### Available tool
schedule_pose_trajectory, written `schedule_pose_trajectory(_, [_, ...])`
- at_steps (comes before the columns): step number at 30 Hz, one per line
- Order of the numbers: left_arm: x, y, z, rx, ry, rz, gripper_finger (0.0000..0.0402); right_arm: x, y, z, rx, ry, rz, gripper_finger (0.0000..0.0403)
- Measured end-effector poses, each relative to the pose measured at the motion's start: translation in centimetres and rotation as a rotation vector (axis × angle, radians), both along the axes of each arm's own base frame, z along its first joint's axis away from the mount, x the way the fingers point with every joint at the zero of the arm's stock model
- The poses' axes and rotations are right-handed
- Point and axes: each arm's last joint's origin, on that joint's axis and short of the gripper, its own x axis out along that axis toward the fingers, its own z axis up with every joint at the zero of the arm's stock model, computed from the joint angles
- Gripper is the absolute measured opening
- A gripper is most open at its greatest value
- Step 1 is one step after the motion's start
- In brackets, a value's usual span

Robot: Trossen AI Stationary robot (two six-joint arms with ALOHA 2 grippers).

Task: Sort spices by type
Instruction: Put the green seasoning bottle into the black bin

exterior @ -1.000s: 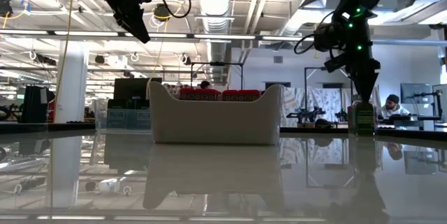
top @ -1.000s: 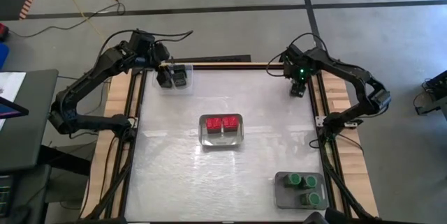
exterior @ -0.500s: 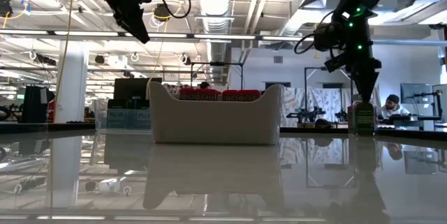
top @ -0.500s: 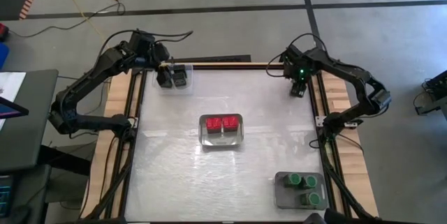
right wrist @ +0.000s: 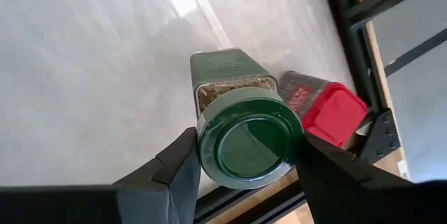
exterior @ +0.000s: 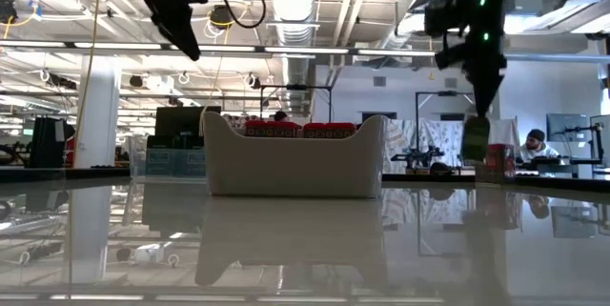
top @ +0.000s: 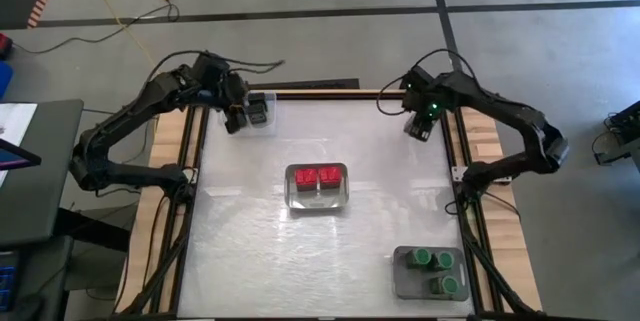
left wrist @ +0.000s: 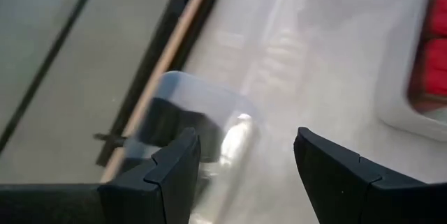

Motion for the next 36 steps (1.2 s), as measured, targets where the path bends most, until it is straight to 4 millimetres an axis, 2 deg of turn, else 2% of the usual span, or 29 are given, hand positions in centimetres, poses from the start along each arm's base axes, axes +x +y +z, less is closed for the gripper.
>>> schedule_pose_trajectory(7, [2.2,-2.8,0.0,-0.064,-0.045,-0.063,0.0222,1.0,5.0,3.2,0.015,-0.047,0.002,0.0223])
schedule_pose_trajectory(19, [4.6,-8.1,0.0,-0.133,-0.082,-0.139,0.0222,1.9,16.6,7.4,0.092,-0.203,0.028,0.0223])
schedule_pose_trajectory(25, [5.1,-9.5,0.1,-0.16,-0.094,-0.178,0.0222,2.4,22.3,8.3,0.137,-0.192,0.093,0.0223])
schedule_pose_trajectory(30, [5.2,-10.2,0.1,-0.161,-0.091,-0.211,0.0222,3.9,27.2,8.9,0.157,-0.181,0.196,0.0223])
schedule_pose_trajectory(36, [5.2,-10.4,0.1,-0.177,-0.098,-0.203,0.0222,5.7,31.7,9.9,0.186,-0.209,0.273,0.0223])
